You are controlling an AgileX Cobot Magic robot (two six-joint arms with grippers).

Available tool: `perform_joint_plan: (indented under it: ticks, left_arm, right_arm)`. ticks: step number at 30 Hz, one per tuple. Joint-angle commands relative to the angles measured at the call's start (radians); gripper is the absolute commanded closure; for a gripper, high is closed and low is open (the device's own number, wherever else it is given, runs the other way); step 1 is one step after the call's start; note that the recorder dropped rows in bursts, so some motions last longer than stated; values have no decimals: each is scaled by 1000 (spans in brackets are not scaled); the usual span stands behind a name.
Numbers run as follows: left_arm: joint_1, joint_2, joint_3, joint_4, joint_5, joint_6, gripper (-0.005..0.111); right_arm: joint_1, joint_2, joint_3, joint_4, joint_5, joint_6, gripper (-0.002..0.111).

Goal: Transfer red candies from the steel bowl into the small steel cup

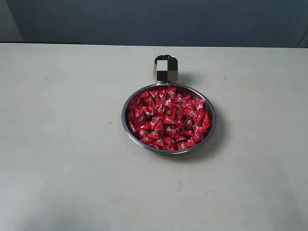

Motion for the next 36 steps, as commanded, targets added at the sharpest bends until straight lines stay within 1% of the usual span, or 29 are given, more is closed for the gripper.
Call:
perform_joint_plan:
  ticks: [1,11,15,20,26,36]
  left_arm:
    - [-5,-5,-8,2,-5,-1,106]
    - [-5,-5,-8,2,-5,-1,106]
    - [-5,-5,-8,2,-5,-1,106]
    - [-5,-5,-8,2,-5,-1,106]
    - [-5,-5,-8,2,-5,-1,106]
    - [-5,-5,-8,2,-5,-1,106]
  right_arm:
    - [-6,-6,4,-13,-6,-2,109]
    - [-6,-6,4,-13,16,-2,109]
    - [-6,-6,-56,-13,56,-2,109]
    - [-2,18,-150,-9,60,-2,109]
    - [-2,120,-283,-10,60,-2,109]
    - [-2,425,-535,-10,60,-2,109]
